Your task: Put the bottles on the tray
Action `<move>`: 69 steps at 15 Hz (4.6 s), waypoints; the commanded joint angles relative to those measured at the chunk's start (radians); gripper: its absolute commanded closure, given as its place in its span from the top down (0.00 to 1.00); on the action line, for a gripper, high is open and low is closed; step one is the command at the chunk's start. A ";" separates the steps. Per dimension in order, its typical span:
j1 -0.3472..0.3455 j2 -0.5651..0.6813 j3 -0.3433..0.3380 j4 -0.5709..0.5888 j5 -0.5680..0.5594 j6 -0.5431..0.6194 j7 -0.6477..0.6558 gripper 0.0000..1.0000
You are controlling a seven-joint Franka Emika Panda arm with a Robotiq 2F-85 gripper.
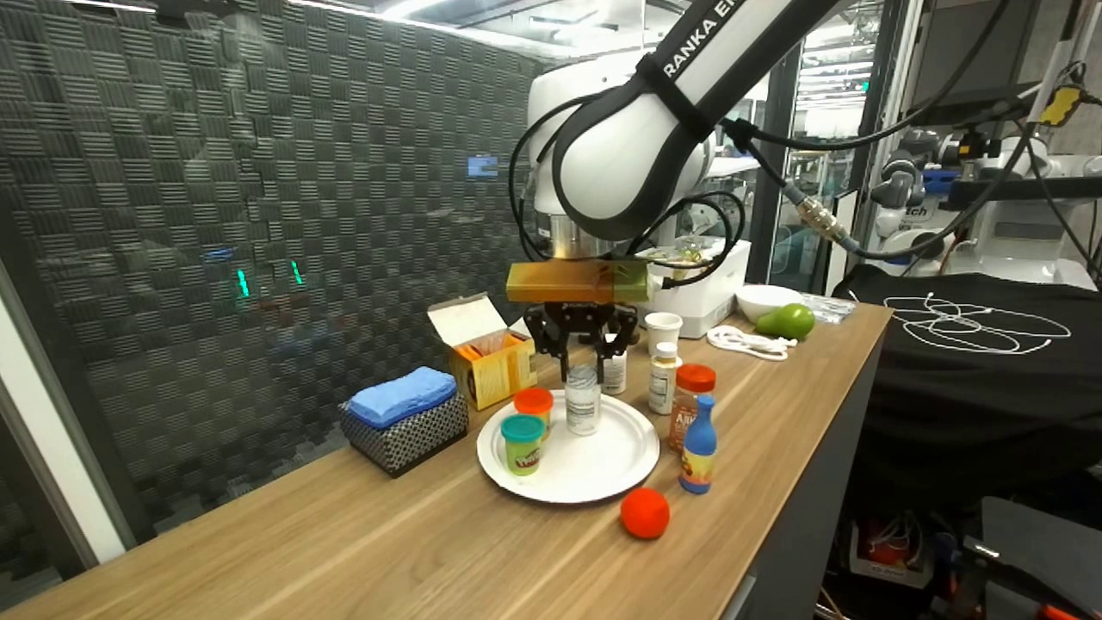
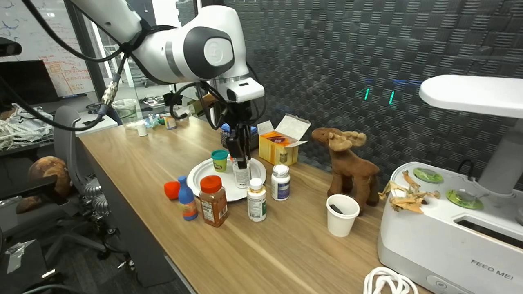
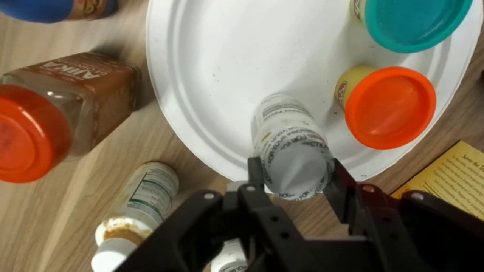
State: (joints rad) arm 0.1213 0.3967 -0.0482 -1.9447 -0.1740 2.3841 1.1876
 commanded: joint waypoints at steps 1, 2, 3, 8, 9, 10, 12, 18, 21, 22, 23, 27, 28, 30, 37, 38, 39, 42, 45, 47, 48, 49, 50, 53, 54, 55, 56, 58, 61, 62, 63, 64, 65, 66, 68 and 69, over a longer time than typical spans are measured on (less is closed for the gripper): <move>0.018 0.023 -0.021 0.045 0.008 0.008 0.039 0.19; 0.017 0.024 -0.021 0.049 0.012 0.010 0.043 0.19; 0.015 0.025 -0.020 0.053 0.016 0.011 0.044 0.19; 0.014 0.035 -0.014 0.071 0.031 0.014 0.050 0.19; 0.014 0.037 -0.012 0.071 0.035 0.015 0.049 0.19; 0.013 0.040 -0.010 0.071 0.041 0.016 0.047 0.19; 0.011 0.044 -0.002 0.067 0.061 0.015 0.032 0.19; 0.021 0.042 -0.013 0.061 0.044 -0.001 0.035 0.77; 0.036 0.028 -0.044 0.060 -0.008 -0.014 0.053 0.99; 0.035 0.022 -0.052 0.058 -0.023 -0.016 0.054 1.00; 0.036 0.018 -0.063 0.058 -0.039 -0.018 0.057 1.00; 0.019 0.003 -0.096 0.058 -0.075 -0.018 0.051 1.00; 0.015 0.001 -0.102 0.059 -0.077 -0.018 0.049 1.00; 0.004 0.004 -0.108 0.065 -0.067 -0.014 0.043 1.00; -0.033 0.019 -0.102 0.080 -0.028 -0.006 0.031 1.00; -0.035 0.020 -0.103 0.080 -0.027 -0.006 0.031 1.00; -0.038 0.022 -0.103 0.082 -0.023 -0.005 0.030 1.00; -0.047 0.027 -0.099 0.088 -0.007 -0.004 0.024 1.00; -0.054 0.035 -0.092 0.095 0.018 -0.001 0.016 1.00; -0.055 0.040 -0.089 0.098 0.035 -0.003 0.013 0.90; -0.054 0.044 -0.089 0.100 0.041 -0.003 0.013 0.85; -0.054 0.048 -0.087 0.101 0.046 -0.004 0.011 0.89; -0.053 0.054 -0.088 0.104 0.049 -0.006 0.012 0.83; -0.052 0.069 -0.091 0.110 0.053 -0.009 0.011 0.51; -0.050 0.073 -0.093 0.113 0.050 -0.010 0.013 0.41; -0.049 0.077 -0.096 0.115 0.047 -0.011 0.015 0.34; -0.046 0.079 -0.099 0.117 0.041 -0.012 0.020 0.27; -0.045 0.072 -0.100 0.114 0.040 -0.013 0.020 0.19; -0.037 0.030 -0.092 0.081 0.040 -0.001 0.014 0.19; -0.030 0.017 -0.091 0.072 0.033 0.000 0.016 0.19; -0.015 -0.008 -0.092 0.052 0.016 0.005 0.024 0.19; -0.001 -0.030 -0.090 0.035 0.002 0.006 0.030 0.19; 0.019 -0.053 -0.093 0.017 -0.025 0.003 0.044 0.19; 0.039 -0.079 -0.093 -0.002 -0.052 -0.001 0.056 0.19; 0.074 -0.130 -0.090 -0.048 -0.121 -0.012 0.089 0.19; 0.086 -0.155 -0.084 -0.074 -0.151 -0.016 0.107 0.19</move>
State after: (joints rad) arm 0.1673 0.3505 -0.1374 -1.9195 -0.2441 2.3798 1.2420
